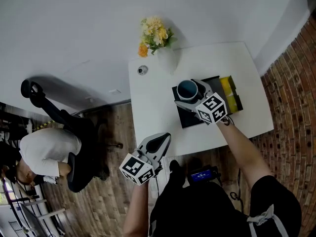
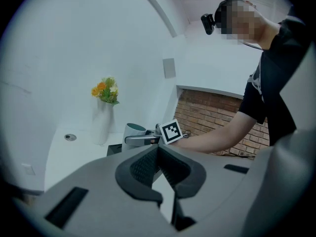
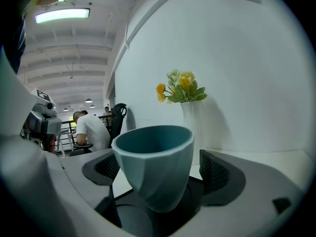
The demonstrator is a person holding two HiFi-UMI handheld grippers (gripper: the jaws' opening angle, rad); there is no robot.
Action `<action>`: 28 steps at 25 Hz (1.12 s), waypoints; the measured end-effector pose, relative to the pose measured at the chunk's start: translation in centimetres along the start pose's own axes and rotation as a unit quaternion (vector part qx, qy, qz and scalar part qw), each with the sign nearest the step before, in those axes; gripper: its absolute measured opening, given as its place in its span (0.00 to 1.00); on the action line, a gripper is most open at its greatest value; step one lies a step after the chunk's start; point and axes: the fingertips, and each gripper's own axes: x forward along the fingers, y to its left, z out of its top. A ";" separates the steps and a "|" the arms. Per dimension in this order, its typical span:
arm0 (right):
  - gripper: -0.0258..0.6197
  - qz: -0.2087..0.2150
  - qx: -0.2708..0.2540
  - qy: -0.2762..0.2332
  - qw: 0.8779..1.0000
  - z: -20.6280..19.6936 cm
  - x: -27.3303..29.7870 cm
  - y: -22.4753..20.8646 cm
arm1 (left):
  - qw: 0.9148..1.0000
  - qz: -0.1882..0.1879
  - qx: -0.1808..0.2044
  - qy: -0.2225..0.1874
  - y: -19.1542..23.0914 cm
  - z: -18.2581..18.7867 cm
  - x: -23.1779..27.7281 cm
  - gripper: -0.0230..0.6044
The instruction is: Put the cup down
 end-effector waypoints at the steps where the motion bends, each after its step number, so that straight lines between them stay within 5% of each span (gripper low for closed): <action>1: 0.79 0.000 -0.001 0.004 1.000 -0.1 -0.4 0.1 | 1.000 -0.001 0.001 -0.001 -0.1 0.0 -0.1 0.05; 18: 0.77 -0.057 0.077 0.005 0.995 -1.8 -12.0 2.1 | 1.000 -0.010 0.003 -0.023 -1.1 -0.5 -1.6 0.05; 28: 0.16 -0.051 0.148 -0.071 0.985 1.6 -17.0 7.8 | 0.999 -0.033 0.009 -0.027 -2.9 -0.9 -1.8 0.05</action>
